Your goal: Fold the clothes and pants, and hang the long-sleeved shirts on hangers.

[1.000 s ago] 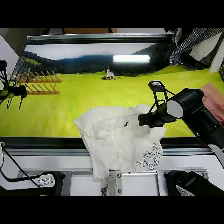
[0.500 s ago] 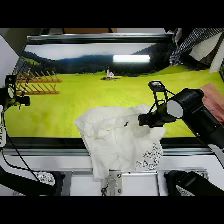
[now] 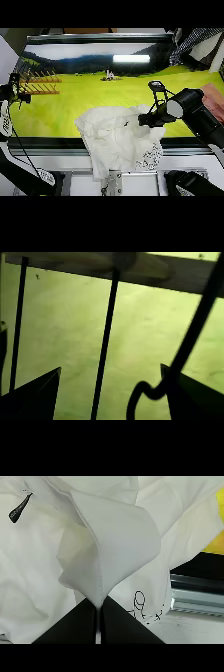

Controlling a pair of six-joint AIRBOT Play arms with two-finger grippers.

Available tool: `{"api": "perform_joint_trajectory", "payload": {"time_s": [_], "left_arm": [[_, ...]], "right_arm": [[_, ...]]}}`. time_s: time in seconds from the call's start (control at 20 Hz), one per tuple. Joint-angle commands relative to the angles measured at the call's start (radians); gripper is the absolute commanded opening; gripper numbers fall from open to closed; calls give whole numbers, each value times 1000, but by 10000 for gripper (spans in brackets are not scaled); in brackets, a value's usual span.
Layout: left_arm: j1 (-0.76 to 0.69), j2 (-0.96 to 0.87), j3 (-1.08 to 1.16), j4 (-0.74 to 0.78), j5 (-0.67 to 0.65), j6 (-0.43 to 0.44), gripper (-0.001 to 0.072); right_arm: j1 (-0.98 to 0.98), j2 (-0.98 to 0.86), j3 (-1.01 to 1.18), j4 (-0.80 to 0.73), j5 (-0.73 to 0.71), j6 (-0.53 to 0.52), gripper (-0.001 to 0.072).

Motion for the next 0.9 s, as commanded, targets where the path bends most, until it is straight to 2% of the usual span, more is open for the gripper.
{"api": "perform_joint_trajectory", "payload": {"time_s": [0.0, 0.1, 0.15, 0.2, 0.25, 0.3, 0.4, 0.45, 0.85], "left_arm": [[1, -57, 40, 1, -45, -10, 705], [1, -68, 40, 1, -50, -28, 704], [1, -69, 40, 1, -51, -42, 623], [0, -68, 40, 1, -51, -52, 434], [0, -68, 40, 2, -52, -55, 299], [0, -68, 40, 1, -58, -55, 188], [0, -68, 40, 2, -64, -55, 37], [0, -68, 40, 1, -66, -55, 16], [-48, 18, 40, 12, -84, -55, 14]], "right_arm": [[1, -1, 0, 0, 0, 0, 15], [1, -1, 0, 0, 0, 0, 15], [1, -1, 0, 0, 0, 0, 15], [1, -1, 0, 0, 0, 0, 15], [1, -1, 0, 0, 0, 0, 15], [1, -1, 0, 0, 0, 0, 15], [1, -1, 0, 0, 0, 0, 15], [1, -1, 0, 0, 0, 0, 15], [1, -1, 0, 0, 0, 0, 15]]}}
